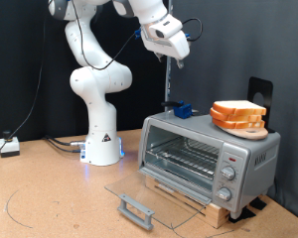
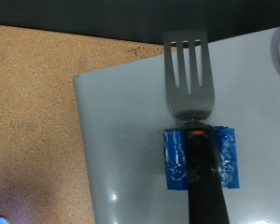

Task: Make a piece of toast with the oven

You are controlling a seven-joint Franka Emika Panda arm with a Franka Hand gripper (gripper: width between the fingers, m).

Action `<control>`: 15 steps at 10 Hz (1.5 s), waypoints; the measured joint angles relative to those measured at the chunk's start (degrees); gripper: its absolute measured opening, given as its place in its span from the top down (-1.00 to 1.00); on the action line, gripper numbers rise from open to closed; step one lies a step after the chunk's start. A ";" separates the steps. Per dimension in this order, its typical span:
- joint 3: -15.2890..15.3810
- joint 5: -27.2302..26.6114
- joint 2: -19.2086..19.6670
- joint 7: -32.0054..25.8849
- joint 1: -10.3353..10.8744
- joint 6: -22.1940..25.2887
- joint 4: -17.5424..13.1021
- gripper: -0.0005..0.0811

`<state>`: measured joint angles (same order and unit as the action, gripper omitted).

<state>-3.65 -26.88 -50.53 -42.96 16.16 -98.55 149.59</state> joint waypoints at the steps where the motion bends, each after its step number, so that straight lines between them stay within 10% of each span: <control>1: 0.00 0.00 -0.21 0.13 0.00 0.00 0.44 -0.99; 15: 8.11 -1.78 15.61 -5.51 2.98 -23.85 9.37 -0.99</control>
<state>4.47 -28.67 -34.92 -48.47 19.14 -122.39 158.96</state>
